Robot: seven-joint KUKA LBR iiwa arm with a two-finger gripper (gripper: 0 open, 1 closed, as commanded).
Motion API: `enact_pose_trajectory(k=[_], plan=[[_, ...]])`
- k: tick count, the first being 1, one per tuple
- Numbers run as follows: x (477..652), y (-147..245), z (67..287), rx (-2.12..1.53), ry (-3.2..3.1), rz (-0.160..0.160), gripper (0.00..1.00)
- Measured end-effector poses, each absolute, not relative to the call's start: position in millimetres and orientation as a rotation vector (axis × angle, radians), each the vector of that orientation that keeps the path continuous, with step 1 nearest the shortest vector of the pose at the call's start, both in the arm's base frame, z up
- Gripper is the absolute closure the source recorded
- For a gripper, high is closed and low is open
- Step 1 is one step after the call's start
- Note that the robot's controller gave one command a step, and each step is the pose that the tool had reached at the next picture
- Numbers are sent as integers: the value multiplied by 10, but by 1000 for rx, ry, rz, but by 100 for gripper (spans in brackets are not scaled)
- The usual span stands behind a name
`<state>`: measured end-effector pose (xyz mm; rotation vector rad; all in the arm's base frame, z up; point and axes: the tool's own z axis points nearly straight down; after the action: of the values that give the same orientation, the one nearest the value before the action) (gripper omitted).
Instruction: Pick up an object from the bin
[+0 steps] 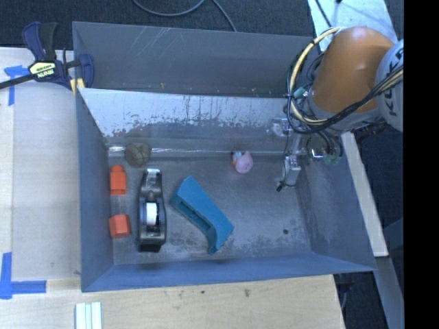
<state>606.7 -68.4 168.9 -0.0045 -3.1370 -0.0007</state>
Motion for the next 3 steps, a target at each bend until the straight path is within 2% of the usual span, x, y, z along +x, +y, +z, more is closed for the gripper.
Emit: enact_pose_trajectory(k=[2,3], plan=[[6070,-666,1722,-10,-3148,3,0],[5975,-368,1483,7,-3141,-3,0]])
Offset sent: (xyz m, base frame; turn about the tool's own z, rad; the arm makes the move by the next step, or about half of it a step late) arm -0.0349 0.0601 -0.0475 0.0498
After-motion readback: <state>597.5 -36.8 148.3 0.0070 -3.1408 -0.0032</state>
